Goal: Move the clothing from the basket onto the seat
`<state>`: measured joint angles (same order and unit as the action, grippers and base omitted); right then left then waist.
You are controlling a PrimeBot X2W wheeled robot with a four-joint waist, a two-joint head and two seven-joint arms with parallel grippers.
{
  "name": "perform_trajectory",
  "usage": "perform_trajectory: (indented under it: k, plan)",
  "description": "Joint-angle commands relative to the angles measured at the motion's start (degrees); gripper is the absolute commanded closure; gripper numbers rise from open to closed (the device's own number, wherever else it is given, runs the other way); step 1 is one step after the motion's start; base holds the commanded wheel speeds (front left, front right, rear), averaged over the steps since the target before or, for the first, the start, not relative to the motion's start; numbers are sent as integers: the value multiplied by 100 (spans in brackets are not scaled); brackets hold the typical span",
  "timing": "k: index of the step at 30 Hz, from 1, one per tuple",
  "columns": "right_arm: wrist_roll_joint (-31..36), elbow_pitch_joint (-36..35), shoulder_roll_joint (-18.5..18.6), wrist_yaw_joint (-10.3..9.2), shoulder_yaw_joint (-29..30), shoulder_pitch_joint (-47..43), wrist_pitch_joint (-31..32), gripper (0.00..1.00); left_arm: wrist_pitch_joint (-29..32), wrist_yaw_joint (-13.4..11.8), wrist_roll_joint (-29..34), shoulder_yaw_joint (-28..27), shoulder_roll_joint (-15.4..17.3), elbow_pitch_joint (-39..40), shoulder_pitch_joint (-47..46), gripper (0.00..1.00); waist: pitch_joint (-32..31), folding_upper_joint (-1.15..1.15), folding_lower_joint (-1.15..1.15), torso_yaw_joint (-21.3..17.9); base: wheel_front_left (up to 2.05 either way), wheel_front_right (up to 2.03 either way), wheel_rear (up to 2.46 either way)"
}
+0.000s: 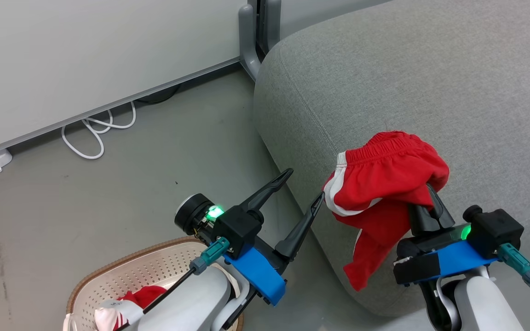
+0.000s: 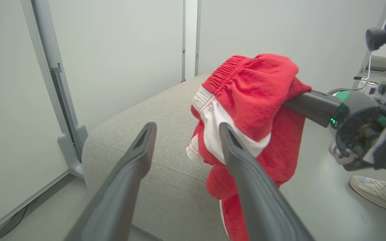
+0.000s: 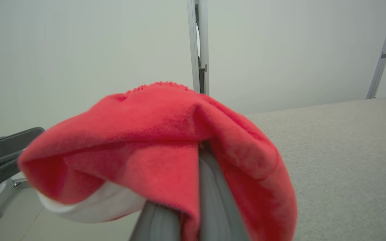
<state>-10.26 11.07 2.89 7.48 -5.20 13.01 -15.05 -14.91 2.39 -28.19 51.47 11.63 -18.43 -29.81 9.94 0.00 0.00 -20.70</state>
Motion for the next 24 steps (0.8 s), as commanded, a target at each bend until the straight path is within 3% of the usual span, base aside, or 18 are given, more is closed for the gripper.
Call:
perform_trajectory:
  k: [1,8,17,24]
  plan:
    - [-48,-46,-1,3,-2,-71,-20,100,-34,21,26,-32,2,-27,-90,0,-3,0,0,-7,0,0,0]
    - [17,-402,-1,3,123,15,-20,100,-34,28,106,-127,-3,20,-125,0,93,0,0,83,0,0,0]
    - [292,-917,15,3,788,1156,-20,100,14,-7,295,-188,77,168,-537,0,887,0,0,216,0,0,0]
    - [273,-1165,555,3,1698,2785,-20,100,284,64,551,-148,202,396,-1185,0,2047,0,0,380,0,0,0]
